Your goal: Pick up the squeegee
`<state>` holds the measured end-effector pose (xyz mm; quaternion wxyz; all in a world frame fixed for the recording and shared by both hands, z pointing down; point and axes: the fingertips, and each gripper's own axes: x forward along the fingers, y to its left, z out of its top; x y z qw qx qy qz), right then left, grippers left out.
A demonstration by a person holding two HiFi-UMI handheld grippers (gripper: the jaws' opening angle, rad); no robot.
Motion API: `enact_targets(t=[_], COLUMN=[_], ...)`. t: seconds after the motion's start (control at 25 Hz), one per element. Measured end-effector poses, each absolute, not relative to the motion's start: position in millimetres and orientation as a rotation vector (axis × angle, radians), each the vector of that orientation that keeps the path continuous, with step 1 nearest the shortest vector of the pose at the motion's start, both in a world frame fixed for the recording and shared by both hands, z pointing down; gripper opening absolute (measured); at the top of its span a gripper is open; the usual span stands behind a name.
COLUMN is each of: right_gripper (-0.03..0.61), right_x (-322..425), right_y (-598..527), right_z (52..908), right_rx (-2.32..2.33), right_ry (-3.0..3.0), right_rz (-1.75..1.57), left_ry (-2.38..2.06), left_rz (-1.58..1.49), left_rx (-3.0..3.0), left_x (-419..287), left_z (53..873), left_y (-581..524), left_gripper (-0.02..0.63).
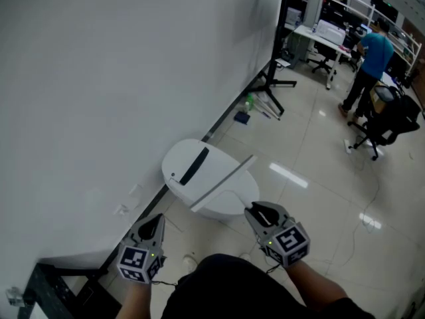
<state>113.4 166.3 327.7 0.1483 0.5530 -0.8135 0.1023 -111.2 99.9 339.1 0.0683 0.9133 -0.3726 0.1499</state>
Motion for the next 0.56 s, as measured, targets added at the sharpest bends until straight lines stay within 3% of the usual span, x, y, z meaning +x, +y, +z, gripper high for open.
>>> enact_targets(t=[0.56], right_gripper=[0.094], right_x=[115], right_y=[164], right_z=[335], right_rx=[1.575], right_ry=[-2.325], right_rz=[0.294], left_ry=[-1.094], left_rz=[0.467], left_rx=[2.760], left_x=[-107], left_z=[347], left_y=[102], left_gripper=[-0.003])
